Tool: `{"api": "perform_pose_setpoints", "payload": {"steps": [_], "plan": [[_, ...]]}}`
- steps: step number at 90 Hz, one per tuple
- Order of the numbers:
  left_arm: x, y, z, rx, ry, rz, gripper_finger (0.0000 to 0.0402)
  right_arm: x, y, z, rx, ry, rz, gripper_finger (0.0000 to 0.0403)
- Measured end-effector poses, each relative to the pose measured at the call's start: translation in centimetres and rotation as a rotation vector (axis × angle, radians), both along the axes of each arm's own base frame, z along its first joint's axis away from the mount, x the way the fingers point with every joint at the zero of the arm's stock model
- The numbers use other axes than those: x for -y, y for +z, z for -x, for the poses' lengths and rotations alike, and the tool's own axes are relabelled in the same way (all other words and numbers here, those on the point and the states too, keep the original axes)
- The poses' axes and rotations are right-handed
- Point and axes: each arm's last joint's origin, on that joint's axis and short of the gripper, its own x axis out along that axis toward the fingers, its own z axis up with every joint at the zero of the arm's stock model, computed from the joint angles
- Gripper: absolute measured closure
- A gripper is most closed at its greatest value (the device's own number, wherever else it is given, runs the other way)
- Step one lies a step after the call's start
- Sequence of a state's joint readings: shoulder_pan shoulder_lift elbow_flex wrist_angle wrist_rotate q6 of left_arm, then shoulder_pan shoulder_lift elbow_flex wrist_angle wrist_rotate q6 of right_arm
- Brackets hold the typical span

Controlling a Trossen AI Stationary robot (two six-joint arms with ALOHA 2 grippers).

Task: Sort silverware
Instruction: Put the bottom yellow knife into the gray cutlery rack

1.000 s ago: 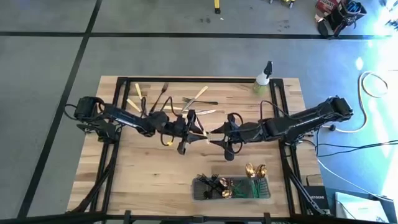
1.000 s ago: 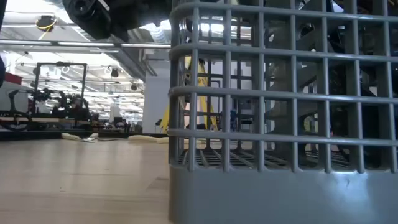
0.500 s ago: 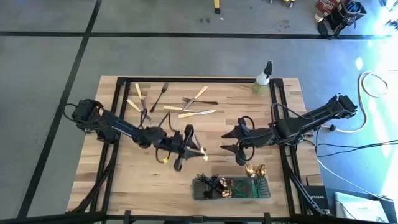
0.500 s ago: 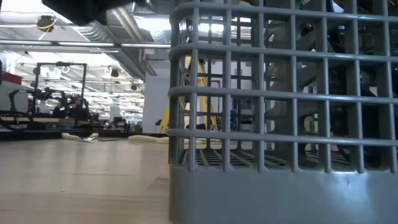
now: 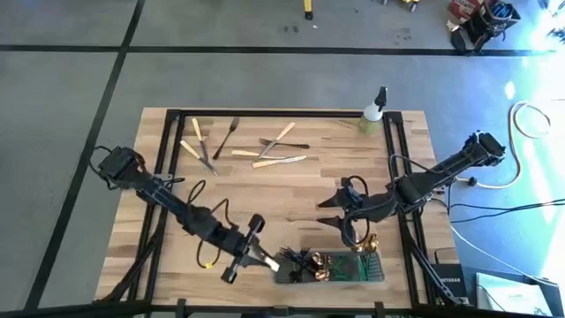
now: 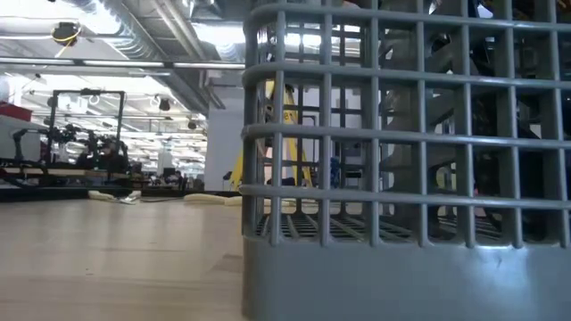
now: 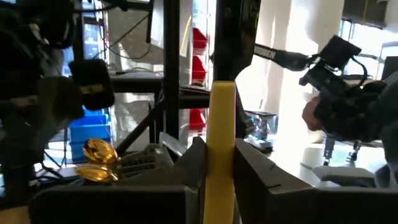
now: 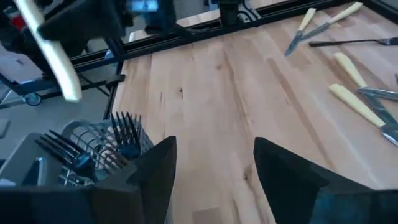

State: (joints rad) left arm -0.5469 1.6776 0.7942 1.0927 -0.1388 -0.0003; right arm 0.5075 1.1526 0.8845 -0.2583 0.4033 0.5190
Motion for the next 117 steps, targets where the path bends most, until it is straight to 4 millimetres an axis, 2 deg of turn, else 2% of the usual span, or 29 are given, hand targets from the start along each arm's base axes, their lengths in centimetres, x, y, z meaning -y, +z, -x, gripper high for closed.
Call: {"api": "perform_pose_setpoints", "payload": {"steps": [12,31,46,57,65,78,91,107,117], "plan": [[1.0,-1.0,-1.6,-0.023,0.002,-0.013,0.0367,-0.2,-0.5,0.6,-0.073,0.02,-0.004,0.0205],[1.5,-1.0,-2.5,-0.005,0.03,-0.038,0.0367,0.2,-1.4,3.8,-0.428,-0.065,0.015,0.0205],[1.3,-1.1,-2.6,-0.01,0.045,-0.038,0.0367,0.7,1.2,4.9,-0.576,-0.093,-0.037,0.0205],[1.2,-1.2,-2.7,-0.019,0.048,-0.043,0.0367,1.1,2.2,6.2,-0.828,-0.122,-0.056,0.0205],[1.3,-1.2,-2.7,-0.017,0.049,-0.054,0.0367,1.0,2.1,6.9,-1.004,-0.126,-0.065,0.0205],[1.3,-1.2,-2.7,-0.012,0.051,-0.073,0.0367,-0.6,1.5,6.9,-1.152,-0.022,-0.154,0.0205],[1.3,-1.1,-2.6,-0.001,0.052,-0.077,0.0367,-3.0,0.7,7.8,-1.236,0.03,-0.133,0.0205],[1.2,-1.1,-2.5,0.007,0.048,-0.079,0.0367,-6.6,0.2,9.1,-1.212,0.092,-0.168,0.0205],[1.2,-1.1,-2.5,0.008,0.05,-0.083,0.0367,-8.6,-0.3,9.2,-1.1,0.126,-0.161,0.0205]]}}
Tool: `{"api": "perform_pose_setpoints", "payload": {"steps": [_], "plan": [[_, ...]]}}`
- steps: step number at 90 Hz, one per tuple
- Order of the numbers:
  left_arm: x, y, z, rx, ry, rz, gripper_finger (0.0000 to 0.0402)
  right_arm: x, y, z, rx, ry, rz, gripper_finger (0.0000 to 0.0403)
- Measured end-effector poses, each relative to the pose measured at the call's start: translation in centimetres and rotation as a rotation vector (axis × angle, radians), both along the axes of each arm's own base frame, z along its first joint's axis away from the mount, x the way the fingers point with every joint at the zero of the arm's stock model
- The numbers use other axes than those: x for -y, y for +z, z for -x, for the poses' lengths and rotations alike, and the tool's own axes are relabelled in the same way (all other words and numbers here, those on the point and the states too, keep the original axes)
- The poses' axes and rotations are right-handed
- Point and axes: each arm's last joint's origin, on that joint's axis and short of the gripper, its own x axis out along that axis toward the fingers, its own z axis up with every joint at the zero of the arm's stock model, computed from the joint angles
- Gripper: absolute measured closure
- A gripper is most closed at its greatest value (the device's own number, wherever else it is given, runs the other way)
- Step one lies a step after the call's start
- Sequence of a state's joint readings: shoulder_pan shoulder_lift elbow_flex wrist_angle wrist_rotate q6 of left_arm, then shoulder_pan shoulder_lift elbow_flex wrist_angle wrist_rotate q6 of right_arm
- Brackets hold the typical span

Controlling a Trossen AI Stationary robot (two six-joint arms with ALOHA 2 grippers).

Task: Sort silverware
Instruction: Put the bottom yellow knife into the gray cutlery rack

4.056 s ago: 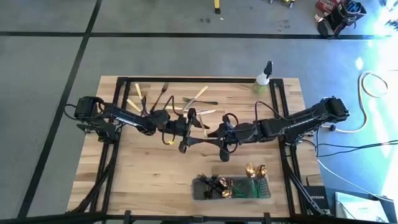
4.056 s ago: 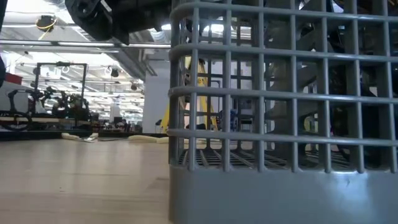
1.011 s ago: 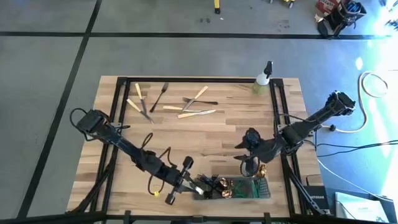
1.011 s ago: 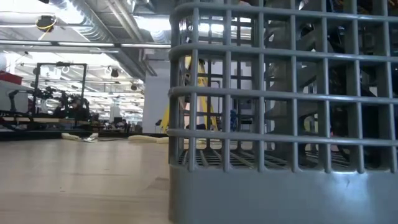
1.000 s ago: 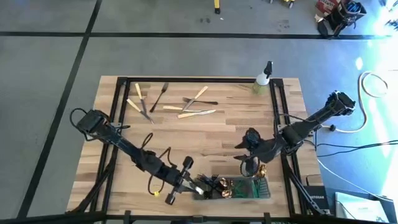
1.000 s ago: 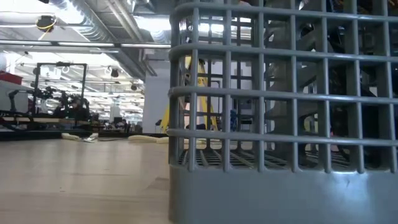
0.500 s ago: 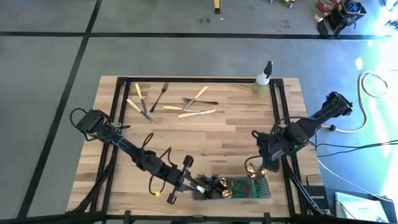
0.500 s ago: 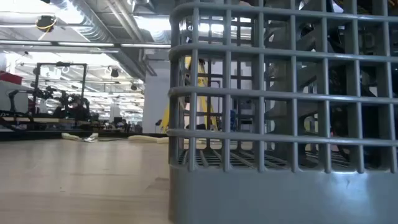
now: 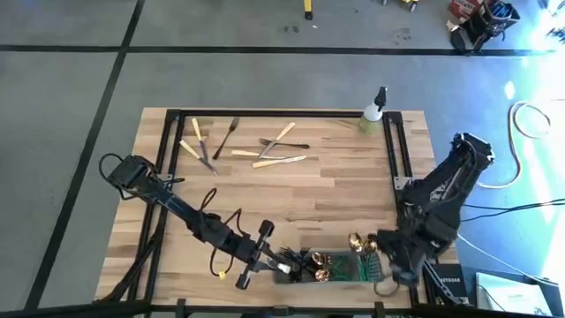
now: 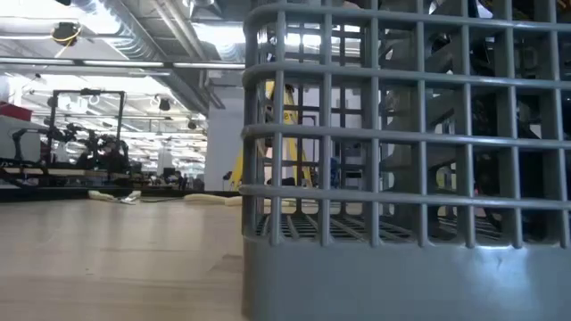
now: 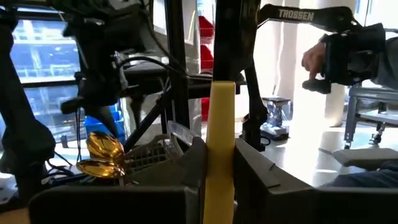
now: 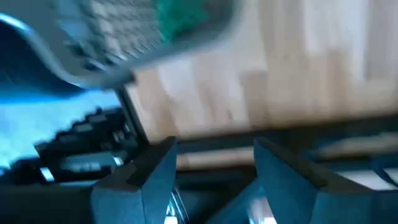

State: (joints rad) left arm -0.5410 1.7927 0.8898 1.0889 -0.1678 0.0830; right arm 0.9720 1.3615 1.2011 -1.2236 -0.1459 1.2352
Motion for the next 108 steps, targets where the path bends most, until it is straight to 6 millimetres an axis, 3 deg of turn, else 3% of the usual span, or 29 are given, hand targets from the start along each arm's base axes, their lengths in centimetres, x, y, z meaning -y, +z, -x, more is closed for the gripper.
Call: {"api": "perform_pose_setpoints", "payload": {"steps": [26,45,68,87,108], "plan": [[-0.2,-0.1,-0.1,-0.011,0.005,-0.006,0.0367,-4.3,-4.1,-1.5,0.115,0.056,0.109,0.0205],[-0.3,-0.9,0.5,-0.034,0.011,0.007,0.0367,-5.4,-6.6,-3.3,0.235,0.058,0.224,0.0205],[-0.3,-1.7,3.0,-0.075,0.08,0.04,0.0367,-5.2,-8.1,-6.8,0.317,0.08,0.226,0.0205],[-1.0,-0.1,6.6,-0.033,0.17,0.036,0.0367,-4.2,-9.0,-9.8,0.362,0.129,0.221,0.0205],[-1.7,0.4,10.6,-0.06,0.252,0.025,0.0367,-2.3,-8.9,-12.6,0.421,0.146,0.219,0.0205]]}}
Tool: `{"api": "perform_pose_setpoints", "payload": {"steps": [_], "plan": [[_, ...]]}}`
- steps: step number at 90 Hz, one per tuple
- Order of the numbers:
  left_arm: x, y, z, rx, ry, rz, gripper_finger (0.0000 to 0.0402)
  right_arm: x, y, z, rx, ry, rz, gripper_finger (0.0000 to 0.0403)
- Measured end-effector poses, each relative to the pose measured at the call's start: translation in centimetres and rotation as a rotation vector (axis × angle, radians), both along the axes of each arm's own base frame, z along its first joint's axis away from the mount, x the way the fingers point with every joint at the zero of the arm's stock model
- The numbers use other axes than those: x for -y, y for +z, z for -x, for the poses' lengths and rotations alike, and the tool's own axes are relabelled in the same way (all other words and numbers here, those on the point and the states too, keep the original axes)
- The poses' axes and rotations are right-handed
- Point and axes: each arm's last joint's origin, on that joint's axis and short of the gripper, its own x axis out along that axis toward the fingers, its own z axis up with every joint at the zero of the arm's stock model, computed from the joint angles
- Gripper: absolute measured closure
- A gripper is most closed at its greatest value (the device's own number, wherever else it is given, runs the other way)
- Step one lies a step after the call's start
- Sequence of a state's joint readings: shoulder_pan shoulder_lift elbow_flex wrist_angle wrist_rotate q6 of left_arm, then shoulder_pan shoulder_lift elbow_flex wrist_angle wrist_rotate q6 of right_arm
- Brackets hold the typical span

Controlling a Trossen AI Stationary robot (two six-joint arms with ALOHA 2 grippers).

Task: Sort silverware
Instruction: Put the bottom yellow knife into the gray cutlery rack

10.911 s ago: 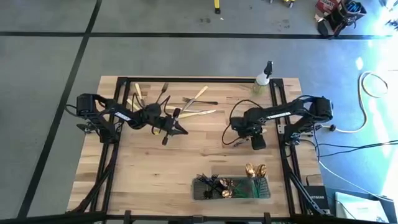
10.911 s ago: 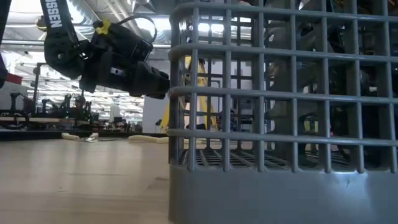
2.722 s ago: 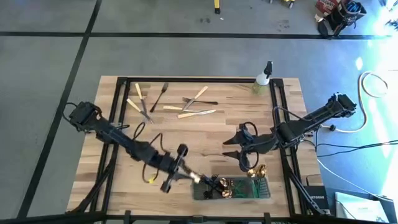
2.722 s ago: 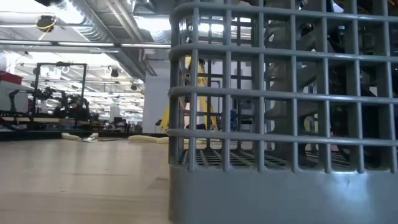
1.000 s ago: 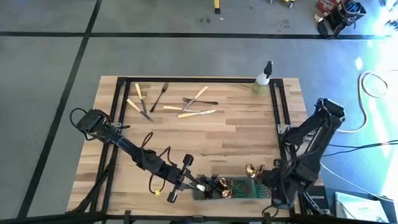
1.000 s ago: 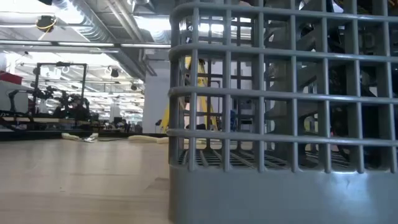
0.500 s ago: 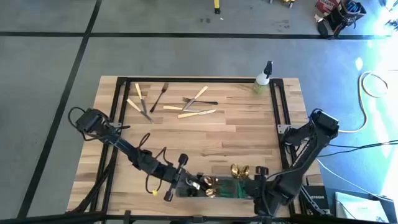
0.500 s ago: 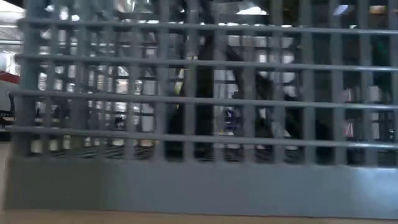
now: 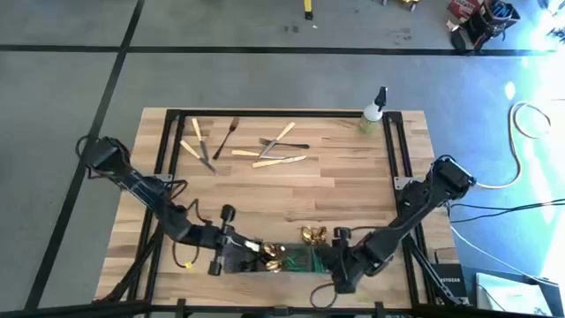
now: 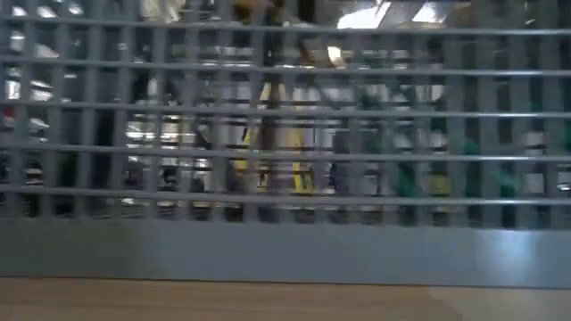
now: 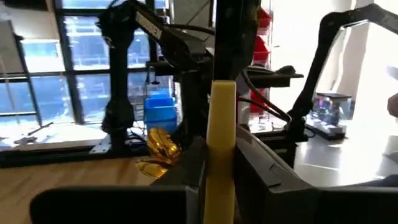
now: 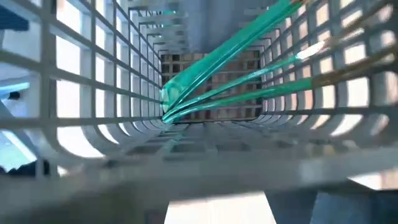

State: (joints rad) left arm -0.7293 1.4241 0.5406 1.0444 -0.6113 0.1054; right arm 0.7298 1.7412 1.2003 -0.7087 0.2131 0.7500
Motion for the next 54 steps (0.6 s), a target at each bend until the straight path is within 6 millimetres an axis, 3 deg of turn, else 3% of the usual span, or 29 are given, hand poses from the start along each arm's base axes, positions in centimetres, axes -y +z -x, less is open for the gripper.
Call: {"api": "perform_pose_setpoints", "payload": {"steps": [13,31,54], "plan": [[0.4,-0.2,3.5,-0.076,0.017,-0.01,0.0367,0.5,0.0,-0.5,0.004,0.013,0.004,0.0205],[1.2,1.1,7.9,-0.082,0.013,0.048,0.0367,0.4,0.0,-0.4,0.001,0.032,0.002,0.0205],[2.3,-1.3,7.7,-0.166,0.04,0.066,0.0367,0.3,0.1,-0.6,0.027,0.022,0.002,0.0205]]}}
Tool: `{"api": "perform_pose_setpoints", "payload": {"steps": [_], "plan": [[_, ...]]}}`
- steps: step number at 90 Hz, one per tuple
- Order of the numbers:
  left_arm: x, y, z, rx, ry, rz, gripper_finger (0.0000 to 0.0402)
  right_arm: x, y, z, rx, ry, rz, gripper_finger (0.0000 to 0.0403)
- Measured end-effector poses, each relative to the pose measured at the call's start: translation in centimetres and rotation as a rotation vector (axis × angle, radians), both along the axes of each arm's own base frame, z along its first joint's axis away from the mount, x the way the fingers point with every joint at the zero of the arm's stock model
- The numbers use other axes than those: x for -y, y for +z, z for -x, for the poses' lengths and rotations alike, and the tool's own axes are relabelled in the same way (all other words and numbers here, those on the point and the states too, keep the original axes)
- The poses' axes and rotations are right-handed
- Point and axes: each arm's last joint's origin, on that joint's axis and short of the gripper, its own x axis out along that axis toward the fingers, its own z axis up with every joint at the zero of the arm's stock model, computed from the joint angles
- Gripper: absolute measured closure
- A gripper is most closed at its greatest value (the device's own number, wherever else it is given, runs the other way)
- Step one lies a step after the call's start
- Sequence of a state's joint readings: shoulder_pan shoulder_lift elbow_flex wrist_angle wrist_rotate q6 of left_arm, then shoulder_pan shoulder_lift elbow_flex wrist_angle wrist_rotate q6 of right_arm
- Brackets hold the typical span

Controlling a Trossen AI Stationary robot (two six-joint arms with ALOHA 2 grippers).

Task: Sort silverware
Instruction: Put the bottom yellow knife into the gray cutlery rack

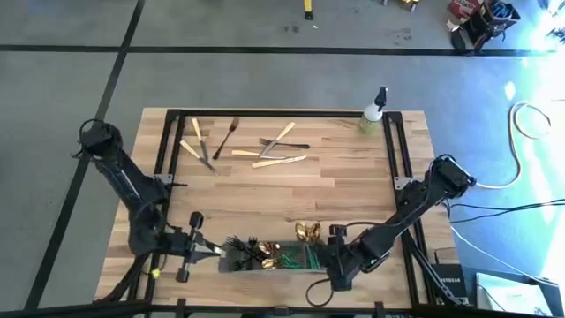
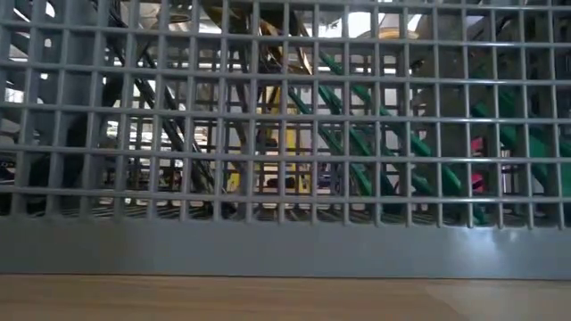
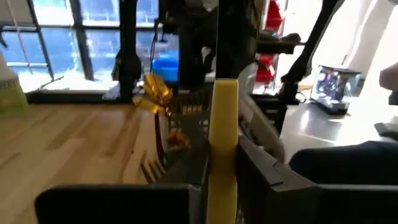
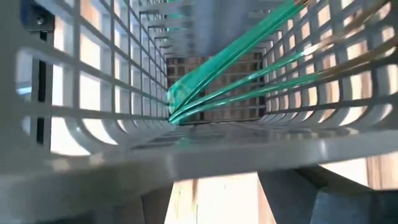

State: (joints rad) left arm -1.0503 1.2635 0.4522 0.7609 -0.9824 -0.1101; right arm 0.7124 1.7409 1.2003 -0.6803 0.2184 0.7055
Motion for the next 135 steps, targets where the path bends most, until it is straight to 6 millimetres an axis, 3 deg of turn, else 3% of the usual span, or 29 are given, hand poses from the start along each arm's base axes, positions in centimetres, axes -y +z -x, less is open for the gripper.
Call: {"api": "perform_pose_setpoints", "payload": {"steps": [28,58,84,114,123,135], "plan": [[0.5,-2.0,-1.1,-0.038,0.031,0.04,0.0364,0.0,0.0,0.0,0.005,-0.002,-0.004,0.0205],[1.0,-3.6,-0.8,-0.055,0.153,0.066,0.0286,0.0,0.0,0.0,0.006,-0.004,-0.004,0.0205],[1.9,-3.7,0.9,-0.034,0.186,0.023,0.0234,-0.1,0.1,0.0,-0.004,0.0,-0.017,0.0205],[2.1,-1.6,4.2,0.015,0.276,-0.056,0.0221,-0.3,4.2,0.1,-0.134,0.042,-0.029,0.0205],[1.3,-1.0,4.6,0.023,0.358,-0.048,0.0223,-0.1,5.3,0.4,-0.171,0.035,-0.001,0.0205],[-1.2,-1.4,4.1,0.031,0.422,0.016,0.0234,0.1,6.2,0.8,-0.211,0.033,0.006,0.0205]]}}
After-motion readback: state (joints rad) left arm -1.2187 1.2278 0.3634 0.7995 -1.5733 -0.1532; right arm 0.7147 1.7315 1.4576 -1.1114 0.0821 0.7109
